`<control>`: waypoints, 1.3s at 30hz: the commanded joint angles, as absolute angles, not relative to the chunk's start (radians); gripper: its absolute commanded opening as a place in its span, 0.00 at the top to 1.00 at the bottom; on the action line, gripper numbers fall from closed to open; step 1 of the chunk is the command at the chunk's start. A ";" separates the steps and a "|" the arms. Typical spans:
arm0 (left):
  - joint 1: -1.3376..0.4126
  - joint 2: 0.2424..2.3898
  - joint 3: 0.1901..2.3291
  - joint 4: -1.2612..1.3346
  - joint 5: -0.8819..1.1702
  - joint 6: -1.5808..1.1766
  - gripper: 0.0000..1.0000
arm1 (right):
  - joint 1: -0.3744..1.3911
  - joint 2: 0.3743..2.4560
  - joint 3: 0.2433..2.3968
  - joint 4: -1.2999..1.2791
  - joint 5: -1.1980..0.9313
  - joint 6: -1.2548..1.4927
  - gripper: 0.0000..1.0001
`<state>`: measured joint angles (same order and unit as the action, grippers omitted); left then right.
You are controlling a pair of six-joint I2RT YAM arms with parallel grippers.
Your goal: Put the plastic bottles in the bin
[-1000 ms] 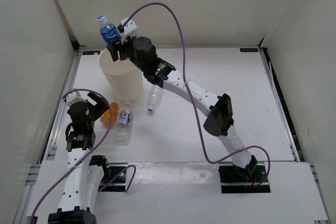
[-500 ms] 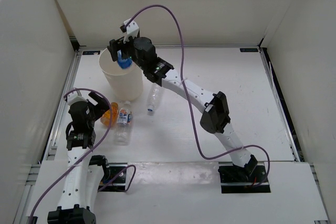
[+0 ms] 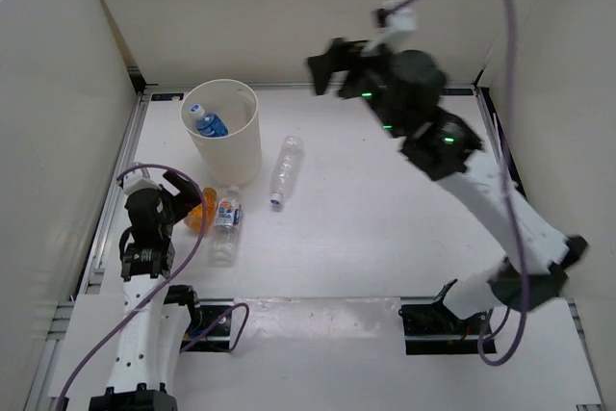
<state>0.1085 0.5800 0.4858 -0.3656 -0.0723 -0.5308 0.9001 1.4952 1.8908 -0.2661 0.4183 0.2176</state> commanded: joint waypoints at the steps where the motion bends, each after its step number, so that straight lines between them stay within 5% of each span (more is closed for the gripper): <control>1: 0.112 0.514 0.502 -0.414 -0.041 -0.523 0.00 | 0.686 1.402 1.595 -0.405 0.099 0.543 0.10; 7: 0.107 0.408 0.460 -0.465 -0.051 -0.525 0.00 | 0.572 1.549 1.604 -0.537 -0.087 0.609 0.10; 13: 0.109 0.382 0.425 -0.504 -0.058 -0.534 0.00 | 0.666 1.790 1.821 -0.747 0.153 0.747 0.10; 19: 0.110 0.396 0.477 -0.578 -0.081 -0.532 0.00 | 0.595 1.937 1.803 -0.599 -0.175 0.870 0.10; 31: 0.109 0.413 0.486 -0.620 -0.146 -0.538 0.00 | 0.600 2.319 2.160 -0.718 -0.225 0.913 0.10; 39: 0.109 0.437 0.477 -0.606 -0.146 -0.549 0.00 | 0.555 2.442 2.197 -0.709 -0.350 0.948 0.10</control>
